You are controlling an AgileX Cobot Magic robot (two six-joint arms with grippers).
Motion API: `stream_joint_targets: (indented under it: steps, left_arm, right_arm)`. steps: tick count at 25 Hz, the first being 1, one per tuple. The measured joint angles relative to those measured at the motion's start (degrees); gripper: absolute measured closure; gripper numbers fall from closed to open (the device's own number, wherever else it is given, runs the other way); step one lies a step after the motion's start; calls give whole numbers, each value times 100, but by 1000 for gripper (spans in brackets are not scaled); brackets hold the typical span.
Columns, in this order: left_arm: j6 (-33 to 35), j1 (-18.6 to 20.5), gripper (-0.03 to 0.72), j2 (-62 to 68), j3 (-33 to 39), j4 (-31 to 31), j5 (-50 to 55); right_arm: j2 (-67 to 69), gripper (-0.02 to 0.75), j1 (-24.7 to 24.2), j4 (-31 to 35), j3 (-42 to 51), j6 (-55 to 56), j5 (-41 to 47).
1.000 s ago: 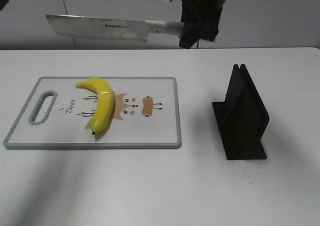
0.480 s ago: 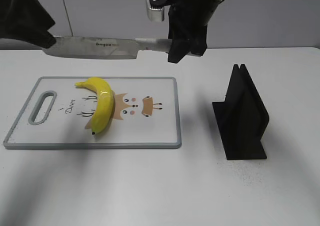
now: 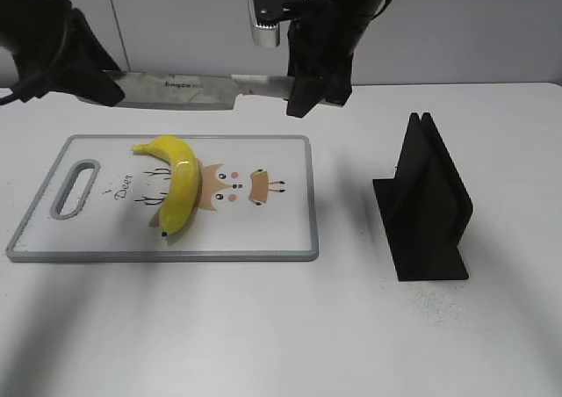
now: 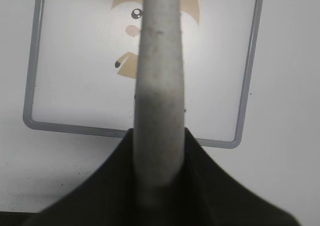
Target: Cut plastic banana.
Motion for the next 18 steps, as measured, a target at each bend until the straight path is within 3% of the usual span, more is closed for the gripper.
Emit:
stream_joint_targets:
  steps: [3, 10, 18]
  left_arm:
    - [7, 0, 456, 86, 0, -146, -85]
    - [42, 0, 647, 300, 0, -198, -170]
    - [120, -11, 665, 418, 0, -223, -264]
  right_arm:
    - [6, 577, 0, 7, 0, 0, 0]
    - [6, 577, 0, 12, 0, 5, -72]
    - [6, 577, -5, -88, 0, 5, -116]
